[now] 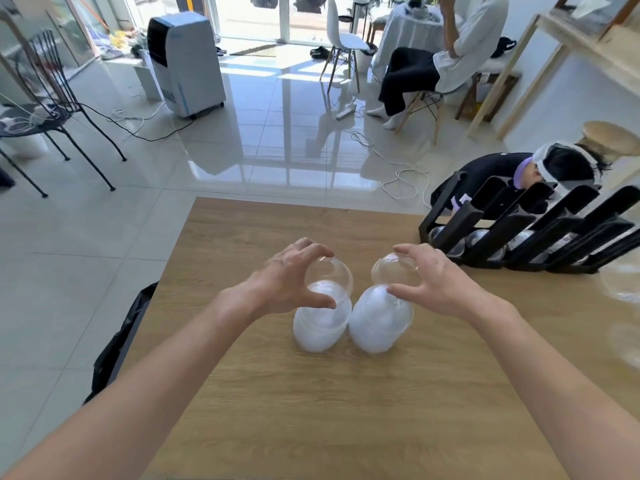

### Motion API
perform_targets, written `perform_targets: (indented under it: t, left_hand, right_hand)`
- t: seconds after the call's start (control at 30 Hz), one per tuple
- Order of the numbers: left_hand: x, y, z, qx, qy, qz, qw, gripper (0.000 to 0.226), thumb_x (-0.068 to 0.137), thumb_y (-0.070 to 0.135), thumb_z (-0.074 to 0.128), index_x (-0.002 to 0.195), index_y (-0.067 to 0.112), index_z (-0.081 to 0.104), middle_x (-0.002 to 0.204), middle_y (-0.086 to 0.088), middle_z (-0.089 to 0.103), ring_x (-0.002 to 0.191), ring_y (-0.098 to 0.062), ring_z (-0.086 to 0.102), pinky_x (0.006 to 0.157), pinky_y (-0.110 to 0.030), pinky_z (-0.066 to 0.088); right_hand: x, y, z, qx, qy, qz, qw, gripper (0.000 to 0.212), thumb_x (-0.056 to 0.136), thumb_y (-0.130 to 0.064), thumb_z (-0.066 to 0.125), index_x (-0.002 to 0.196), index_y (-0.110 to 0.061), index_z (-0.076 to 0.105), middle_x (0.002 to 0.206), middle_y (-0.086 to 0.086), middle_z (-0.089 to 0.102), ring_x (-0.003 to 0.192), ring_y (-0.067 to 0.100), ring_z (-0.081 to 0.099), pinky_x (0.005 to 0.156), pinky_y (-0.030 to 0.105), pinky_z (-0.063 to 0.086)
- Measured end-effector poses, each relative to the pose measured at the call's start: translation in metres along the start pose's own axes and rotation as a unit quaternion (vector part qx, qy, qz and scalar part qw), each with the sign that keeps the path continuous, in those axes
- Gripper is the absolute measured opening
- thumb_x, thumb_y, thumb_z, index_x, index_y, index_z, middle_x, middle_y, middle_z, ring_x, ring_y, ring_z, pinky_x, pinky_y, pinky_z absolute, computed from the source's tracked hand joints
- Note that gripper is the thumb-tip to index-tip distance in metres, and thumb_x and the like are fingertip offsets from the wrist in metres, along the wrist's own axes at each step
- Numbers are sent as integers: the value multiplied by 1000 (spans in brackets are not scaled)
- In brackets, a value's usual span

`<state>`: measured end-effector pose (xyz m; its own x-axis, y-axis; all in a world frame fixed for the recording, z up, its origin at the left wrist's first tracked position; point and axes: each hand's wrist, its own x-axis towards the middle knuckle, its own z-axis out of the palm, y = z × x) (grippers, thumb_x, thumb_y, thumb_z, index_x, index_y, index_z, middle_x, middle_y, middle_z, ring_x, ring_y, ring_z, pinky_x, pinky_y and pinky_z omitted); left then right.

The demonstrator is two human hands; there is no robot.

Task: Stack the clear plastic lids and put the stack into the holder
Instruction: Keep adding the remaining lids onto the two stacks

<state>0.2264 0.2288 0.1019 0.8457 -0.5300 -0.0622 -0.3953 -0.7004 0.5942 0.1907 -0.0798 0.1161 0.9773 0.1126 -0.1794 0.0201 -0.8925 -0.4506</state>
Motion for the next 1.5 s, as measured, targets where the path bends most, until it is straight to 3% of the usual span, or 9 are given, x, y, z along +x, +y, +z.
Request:
perform_targets:
  t: [0.17, 0.43, 0.83, 1.07, 1.27, 1.5]
  left_hand:
    - [-7, -1, 26, 38, -9, -13, 999, 89, 65, 64, 83, 141, 40, 44, 133, 20, 44, 123, -5, 45, 92, -25, 37]
    - [-14, 3, 45, 65, -18, -37, 997, 87, 70, 55, 84, 144, 34, 42, 135, 16, 43, 129, -8, 41, 97, -22, 33]
    - [-20, 19, 42, 94, -33, -69, 993, 91, 76, 53, 80, 151, 33, 32, 147, 9, 38, 139, -14, 36, 111, -31, 32]
    - [-29, 27, 36, 78, -3, -87, 993, 100, 71, 69, 78, 153, 36, 30, 154, 11, 32, 143, -14, 33, 116, -41, 33]
    - [-32, 40, 34, 62, 31, -50, 996, 91, 77, 65, 75, 152, 34, 34, 154, 11, 33, 139, -15, 37, 113, -37, 31]
    - [-38, 51, 40, 24, 111, 14, 993, 74, 84, 53, 75, 147, 26, 46, 148, 7, 41, 134, -17, 42, 109, -32, 33]
  right_hand:
    - [-17, 8, 18, 10, -11, -33, 999, 84, 80, -61, 72, 153, -42, 36, 142, -16, 44, 133, 10, 39, 109, 39, 44]
    - [-25, 13, 49, 11, -8, -74, 997, 87, 80, -61, 73, 154, -45, 32, 142, -21, 37, 128, 3, 31, 106, 39, 47]
    - [-24, 28, 75, 64, -12, -92, 994, 91, 76, -51, 82, 149, -56, 28, 138, -16, 34, 121, 9, 46, 104, 37, 49]
    - [-23, 29, 75, 62, -23, -95, 993, 99, 76, -51, 83, 153, -58, 21, 143, -13, 34, 123, 11, 45, 106, 41, 48]
    - [-34, 24, 63, 106, -33, -77, 991, 121, 72, -61, 85, 156, -59, -2, 165, -14, 17, 149, 11, 27, 121, 43, 30]
    - [-52, 22, 52, 177, -4, 3, 984, 108, 71, -81, 74, 158, -49, 18, 162, -20, 25, 146, 4, 31, 118, 45, 39]
